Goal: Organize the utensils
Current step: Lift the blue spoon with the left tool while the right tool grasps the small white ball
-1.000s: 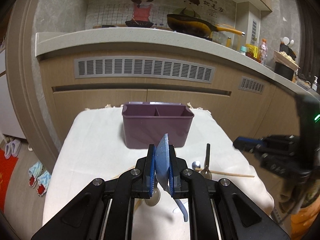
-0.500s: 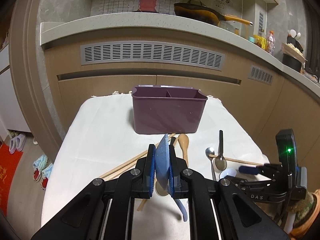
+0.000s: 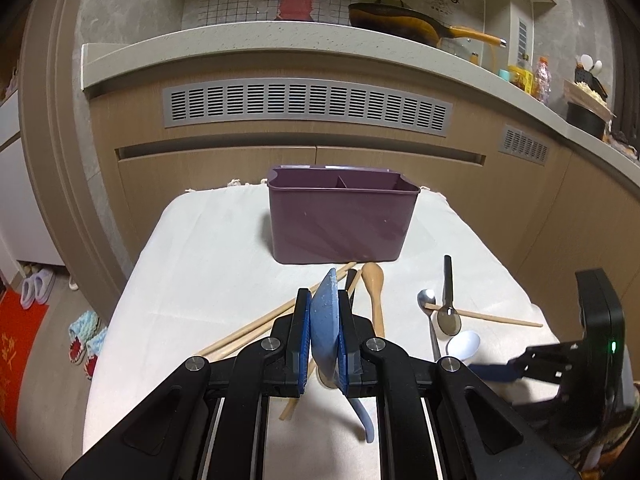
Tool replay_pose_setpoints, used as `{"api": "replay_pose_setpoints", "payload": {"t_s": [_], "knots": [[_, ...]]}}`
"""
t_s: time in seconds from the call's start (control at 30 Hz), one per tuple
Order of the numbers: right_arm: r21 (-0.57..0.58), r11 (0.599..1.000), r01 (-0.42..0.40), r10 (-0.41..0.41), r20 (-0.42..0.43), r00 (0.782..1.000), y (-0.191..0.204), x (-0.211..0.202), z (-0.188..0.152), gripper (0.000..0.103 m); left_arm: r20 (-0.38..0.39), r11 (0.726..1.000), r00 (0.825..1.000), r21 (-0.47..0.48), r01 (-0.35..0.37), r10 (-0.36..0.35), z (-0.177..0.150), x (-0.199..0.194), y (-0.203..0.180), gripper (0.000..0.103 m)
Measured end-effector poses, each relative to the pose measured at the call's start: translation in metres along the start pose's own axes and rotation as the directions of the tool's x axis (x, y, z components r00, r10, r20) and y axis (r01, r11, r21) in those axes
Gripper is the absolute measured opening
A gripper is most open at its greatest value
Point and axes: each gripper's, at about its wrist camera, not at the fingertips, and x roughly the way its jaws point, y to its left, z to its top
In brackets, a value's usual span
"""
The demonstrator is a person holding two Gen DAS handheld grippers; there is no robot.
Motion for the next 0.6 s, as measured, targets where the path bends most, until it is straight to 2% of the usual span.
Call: {"api": "replay_pose_setpoints", "payload": {"t_s": [0.13,0.2,0.23,0.27,0.3,0.47,0.6], "knots": [[-0.018,0.999,0.034,-0.034,-0.015,0.999,0.002,0.014,0.003,0.032,-0.006,1.0,1.0,0.004,0.009,-0.009,-0.001,0.002,-0.003,0.012],[-0.007,0.996,0.085,-0.085,-0.043,0.995,-0.002,0.027,0.007,0.031,-0.009,1.0,1.0,0.01,0.01,-0.01,-0.001,0.002,-0.005,0.012],[-0.013,0.995,0.102,-0.102,-0.027,0.994,0.0,0.028,0.009,0.031,-0.01,1.0,1.0,0.013,0.008,-0.008,-0.002,0.001,-0.006,0.012],[-0.03,0.993,0.116,-0.117,-0.03,0.993,0.003,0.029,0.011,0.029,-0.009,1.0,1.0,0.015,0.006,-0.006,-0.002,-0.001,-0.006,0.012],[-0.05,0.991,0.126,-0.128,-0.033,0.991,0.006,0.028,0.011,0.021,-0.008,1.0,1.0,0.016,0.006,-0.005,-0.002,-0.002,-0.007,0.012],[-0.076,0.993,0.089,-0.088,0.01,0.996,0.011,-0.004,0.01,0.021,0.002,0.999,0.999,-0.004,0.034,-0.034,-0.001,-0.017,-0.005,0.012],[-0.103,0.989,0.105,-0.092,0.125,0.988,0.019,-0.047,0.017,0.02,0.014,0.999,0.999,-0.013,0.035,-0.035,0.001,-0.028,-0.005,0.012]]}}
